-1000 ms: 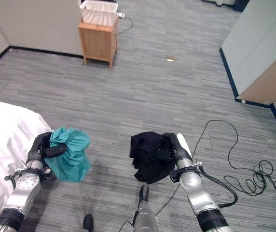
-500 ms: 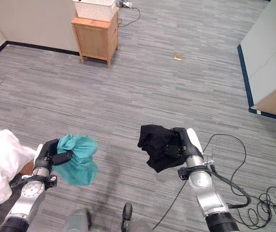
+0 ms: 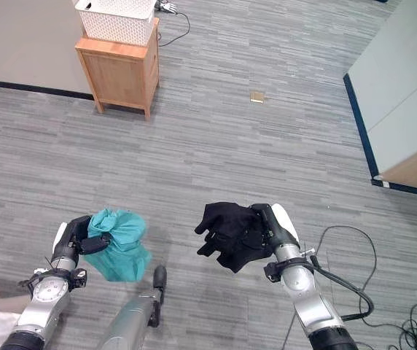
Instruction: Pick up bed clothes into laundry basket.
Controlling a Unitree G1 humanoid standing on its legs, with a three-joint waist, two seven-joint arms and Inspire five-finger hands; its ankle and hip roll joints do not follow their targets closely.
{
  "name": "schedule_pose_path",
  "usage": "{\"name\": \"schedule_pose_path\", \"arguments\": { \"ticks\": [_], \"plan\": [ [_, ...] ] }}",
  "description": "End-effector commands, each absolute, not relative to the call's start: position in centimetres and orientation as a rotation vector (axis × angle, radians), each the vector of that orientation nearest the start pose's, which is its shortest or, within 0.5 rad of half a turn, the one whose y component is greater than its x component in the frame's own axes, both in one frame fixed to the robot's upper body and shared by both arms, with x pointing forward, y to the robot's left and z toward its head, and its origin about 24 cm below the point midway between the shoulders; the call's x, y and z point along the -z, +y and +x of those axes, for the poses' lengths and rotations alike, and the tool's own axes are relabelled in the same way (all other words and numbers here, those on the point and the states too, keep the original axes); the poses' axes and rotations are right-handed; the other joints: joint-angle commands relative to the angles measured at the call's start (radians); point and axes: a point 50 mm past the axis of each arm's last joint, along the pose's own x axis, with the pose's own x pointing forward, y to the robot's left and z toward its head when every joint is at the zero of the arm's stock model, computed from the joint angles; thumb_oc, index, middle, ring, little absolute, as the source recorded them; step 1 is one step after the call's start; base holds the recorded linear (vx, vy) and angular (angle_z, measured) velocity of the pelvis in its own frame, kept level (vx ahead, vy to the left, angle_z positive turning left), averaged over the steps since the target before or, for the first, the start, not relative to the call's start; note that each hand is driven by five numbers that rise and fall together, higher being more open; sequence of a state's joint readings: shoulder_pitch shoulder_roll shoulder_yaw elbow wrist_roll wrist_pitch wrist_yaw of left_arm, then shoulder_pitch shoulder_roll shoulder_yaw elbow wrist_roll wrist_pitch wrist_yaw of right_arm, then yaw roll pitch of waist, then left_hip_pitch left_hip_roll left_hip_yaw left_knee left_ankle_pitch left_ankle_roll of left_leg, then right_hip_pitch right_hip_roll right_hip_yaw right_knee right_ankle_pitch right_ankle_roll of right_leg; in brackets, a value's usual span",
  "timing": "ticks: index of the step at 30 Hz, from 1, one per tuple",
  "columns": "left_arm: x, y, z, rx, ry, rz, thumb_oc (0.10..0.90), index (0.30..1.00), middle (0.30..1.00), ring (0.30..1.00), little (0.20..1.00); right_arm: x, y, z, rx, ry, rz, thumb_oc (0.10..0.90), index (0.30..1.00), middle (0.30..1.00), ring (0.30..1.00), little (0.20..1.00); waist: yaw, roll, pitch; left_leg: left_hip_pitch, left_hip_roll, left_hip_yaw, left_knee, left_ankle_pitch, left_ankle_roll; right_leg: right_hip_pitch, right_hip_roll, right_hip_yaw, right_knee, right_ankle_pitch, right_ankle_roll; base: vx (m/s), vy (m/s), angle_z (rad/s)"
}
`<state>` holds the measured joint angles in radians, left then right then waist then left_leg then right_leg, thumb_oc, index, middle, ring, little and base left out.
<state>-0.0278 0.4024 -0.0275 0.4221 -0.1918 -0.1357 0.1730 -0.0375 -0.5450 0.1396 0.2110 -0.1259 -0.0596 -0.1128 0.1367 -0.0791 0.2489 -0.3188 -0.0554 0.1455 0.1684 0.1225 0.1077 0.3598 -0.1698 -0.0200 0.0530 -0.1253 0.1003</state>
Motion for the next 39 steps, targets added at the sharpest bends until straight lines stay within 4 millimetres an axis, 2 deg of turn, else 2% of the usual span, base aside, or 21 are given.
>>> {"name": "schedule_pose_path", "arguments": {
  "ticks": [1,3,6,9,12,16,20,23,25,26,27,28,29,30,31,32,33,34,35,38,39],
  "plan": [
    [-3.2,26.2,25.3,-0.212,0.017,0.323,0.4,0.3,0.3,0.3,0.3,-8.0,-24.6,27.6,0.075,-0.136,-0.722,0.4,0.3,0.3,0.3,0.3,0.015,-0.032,-0.119,0.084,0.11,-0.052,-0.234,0.092,-0.171,-0.091,-0.025,0.0,0.121,0.199,0.144,0.34,0.298,0.01],
    [-3.5,26.5,25.4,-0.216,0.014,0.341,0.4,0.3,0.3,0.3,0.3,-8.4,-24.2,28.1,0.076,-0.158,-0.727,0.4,0.3,0.3,0.3,0.3,0.006,-0.02,-0.107,0.159,0.112,-0.05,-0.235,0.052,-0.143,-0.169,-0.046,-0.017,0.307,0.361,0.162,0.36,0.321,0.21],
    [-4.2,27.1,25.5,-0.227,-0.002,0.366,0.4,0.3,0.3,0.3,0.3,-9.3,-23.5,28.6,0.075,-0.203,-0.726,0.4,0.3,0.3,0.3,0.3,-0.021,0.004,-0.098,0.254,0.126,-0.062,-0.246,-0.014,-0.127,-0.27,-0.115,-0.114,0.422,0.376,0.141,0.44,0.264,0.08],
    [-4.5,27.0,25.8,-0.211,-0.012,0.378,0.4,0.3,0.3,0.3,0.3,-9.6,-23.6,28.6,0.074,-0.213,-0.727,0.4,0.3,0.3,0.3,0.3,-0.064,0.008,-0.088,0.326,0.116,-0.105,-0.256,-0.063,-0.127,-0.373,-0.06,-0.17,0.337,0.243,0.101,0.49,0.132,0.42],
    [-4.5,26.5,26.2,-0.189,-0.016,0.379,0.4,0.3,0.3,0.3,0.3,-9.3,-24.1,28.4,0.099,-0.199,-0.709,0.4,0.3,0.3,0.3,0.3,-0.117,-0.006,-0.081,0.403,0.104,-0.164,-0.256,-0.129,-0.145,-0.425,0.02,-0.208,0.076,0.195,0.079,0.52,0.024,1.05],
    [-4.1,26.5,26.6,-0.191,0.003,0.382,0.4,0.3,0.3,0.3,0.3,-8.7,-24.2,28.3,0.115,-0.173,-0.692,0.4,0.3,0.3,0.3,0.3,-0.167,-0.001,-0.073,0.5,0.114,-0.218,-0.256,-0.2,-0.155,-0.535,0.059,-0.224,-0.114,0.268,0.096,0.56,0.034,0.89],
    [-3.2,26.5,26.1,-0.192,0.043,0.385,0.4,0.3,0.3,0.3,0.3,-7.8,-24.6,27.7,0.112,-0.128,-0.705,0.4,0.3,0.3,0.3,0.3,-0.219,0.01,-0.077,0.629,0.133,-0.268,-0.256,-0.283,-0.165,-0.638,0.052,-0.256,-0.126,0.32,0.11,0.55,-0.01,0.64],
    [-2.6,26.2,25.7,-0.172,0.063,0.387,0.4,0.3,0.3,0.3,0.3,-7.1,-25.2,26.8,0.115,-0.093,-0.715,0.4,0.3,0.3,0.3,0.3,-0.247,0.012,-0.1,0.694,0.149,-0.304,-0.256,-0.341,-0.17,-0.609,0.052,-0.248,-0.134,0.333,0.103,0.49,-0.103,0.84],
    [-2.2,26.2,25.4,-0.17,0.077,0.381,0.4,0.3,0.3,0.3,0.3,-6.9,-25.3,26.6,0.114,-0.079,-0.714,0.4,0.3,0.3,0.3,0.3,-0.256,0.008,-0.112,0.709,0.152,-0.312,-0.256,-0.331,-0.177,-0.593,0.042,-0.248,-0.132,0.355,0.088,0.38,-0.115,0.9],
    [-2.0,26.1,25.1,-0.168,0.082,0.38,0.4,0.3,0.3,0.3,0.3,-6.8,-25.3,26.5,0.11,-0.074,-0.72,0.4,0.3,0.3,0.3,0.3,-0.258,0.027,-0.122,0.727,0.175,-0.303,-0.256,-0.339,-0.187,-0.577,0.056,-0.244,-0.132,0.344,0.084,0.6,-0.171,0.33],
    [-1.5,26.1,24.7,-0.173,0.099,0.372,0.4,0.3,0.3,0.3,0.3,-6.7,-25.4,26.5,0.111,-0.068,-0.724,0.4,0.3,0.3,0.3,0.3,-0.267,0.046,-0.133,0.721,0.199,-0.316,-0.189,-0.268,-0.225,-0.553,0.063,-0.234,-0.127,0.353,0.068,0.48,-0.1,0.05],
    [-1.5,26.1,24.6,-0.174,0.1,0.372,0.4,0.3,0.3,0.3,0.3,-6.7,-25.4,26.5,0.11,-0.068,-0.725,0.4,0.3,0.3,0.3,0.3,-0.267,0.054,-0.134,0.723,0.207,-0.313,-0.184,-0.278,-0.225,-0.55,0.071,-0.235,-0.127,0.345,0.07,0.44,-0.146,-0.11],
    [-1.3,26.0,24.6,-0.177,0.106,0.358,0.4,0.3,0.3,0.3,0.3,-6.7,-25.3,26.5,0.101,-0.071,-0.721,0.4,0.3,0.3,0.3,0.3,-0.268,0.06,-0.134,0.697,0.212,-0.315,-0.111,-0.205,-0.261,-0.528,0.075,-0.229,-0.124,0.342,0.057,0.28,-0.117,0.14],
    [-1.3,25.6,24.7,-0.171,0.1,0.33,0.4,0.3,0.3,0.3,0.3,-7.4,-25.1,27.0,0.1,-0.1,-0.722,0.4,0.3,0.3,0.3,0.3,-0.253,0.061,-0.114,0.582,0.204,-0.309,0.102,-0.057,-0.324,-0.467,0.08,-0.225,-0.131,0.307,0.023,0.29,-0.112,0.11],
    [-1.3,25.7,24.7,-0.173,0.101,0.331,0.4,0.3,0.3,0.3,0.3,-7.4,-25.1,27.0,0.099,-0.099,-0.721,0.4,0.3,0.3,0.3,0.3,-0.253,0.068,-0.116,0.582,0.212,-0.306,0.11,-0.07,-0.323,-0.465,0.087,-0.224,-0.13,0.295,0.026,0.25,-0.128,-0.13],
    [-1.6,25.6,24.9,-0.171,0.086,0.323,0.4,0.3,0.3,0.3,0.3,-8.1,-25.0,27.2,0.103,-0.124,-0.711,0.4,0.3,0.3,0.3,0.3,-0.24,0.05,-0.1,0.514,0.198,-0.302,0.241,-0.009,-0.325,-0.427,0.084,-0.215,-0.131,0.278,0.005,0.12,-0.061,-0.37],
    [-1.6,25.6,24.9,-0.171,0.086,0.322,0.4,0.3,0.3,0.3,0.3,-8.1,-25.0,27.2,0.103,-0.124,-0.712,0.4,0.3,0.3,0.3,0.3,-0.24,0.053,-0.099,0.511,0.2,-0.302,0.247,-0.014,-0.325,-0.427,0.087,-0.216,-0.131,0.277,0.005,0.37,-0.232,-0.48],
    [-2.1,25.5,25.3,-0.182,0.061,0.301,0.4,0.3,0.3,0.3,0.3,-9.3,-24.9,28.0,0.117,-0.169,-0.719,0.4,0.3,0.3,0.3,0.3,-0.218,0.015,-0.085,0.422,0.2,-0.243,0.338,-0.005,-0.285,-0.368,0.079,-0.197,-0.14,0.237,-0.018,0.51,-0.219,-0.47],
    [-2.5,25.5,25.5,-0.19,0.047,0.281,0.4,0.3,0.3,0.3,0.3,-10.8,-24.8,28.5,0.132,-0.224,-0.731,0.4,0.3,0.3,0.3,0.3,-0.188,-0.008,-0.065,0.328,0.228,-0.175,0.35,-0.054,-0.249,-0.331,0.064,-0.18,-0.14,0.215,-0.019,0.61,-0.231,-0.39],
    [-2.6,25.3,25.5,-0.187,0.039,0.278,0.4,0.3,0.3,0.3,0.3,-12.3,-25.0,28.7,0.145,-0.279,-0.754,0.4,0.3,0.3,0.3,0.3,-0.159,-0.011,-0.053,0.273,0.219,-0.102,0.238,-0.113,-0.228,-0.299,0.065,-0.164,-0.14,0.187,-0.007,0.31,0.006,-0.56],
    [-2.4,25.3,25.3,-0.183,0.043,0.281,0.4,0.3,0.3,0.3,0.3,-14.2,-25.1,28.7,0.15,-0.351,-0.801,0.4,0.3,0.3,0.3,0.3,-0.148,0.001,-0.056,0.243,0.208,-0.061,0.102,-0.109,-0.227,-0.278,0.077,-0.159,-0.14,0.162,0.002,0.19,0.055,-0.54]
  ]
}}
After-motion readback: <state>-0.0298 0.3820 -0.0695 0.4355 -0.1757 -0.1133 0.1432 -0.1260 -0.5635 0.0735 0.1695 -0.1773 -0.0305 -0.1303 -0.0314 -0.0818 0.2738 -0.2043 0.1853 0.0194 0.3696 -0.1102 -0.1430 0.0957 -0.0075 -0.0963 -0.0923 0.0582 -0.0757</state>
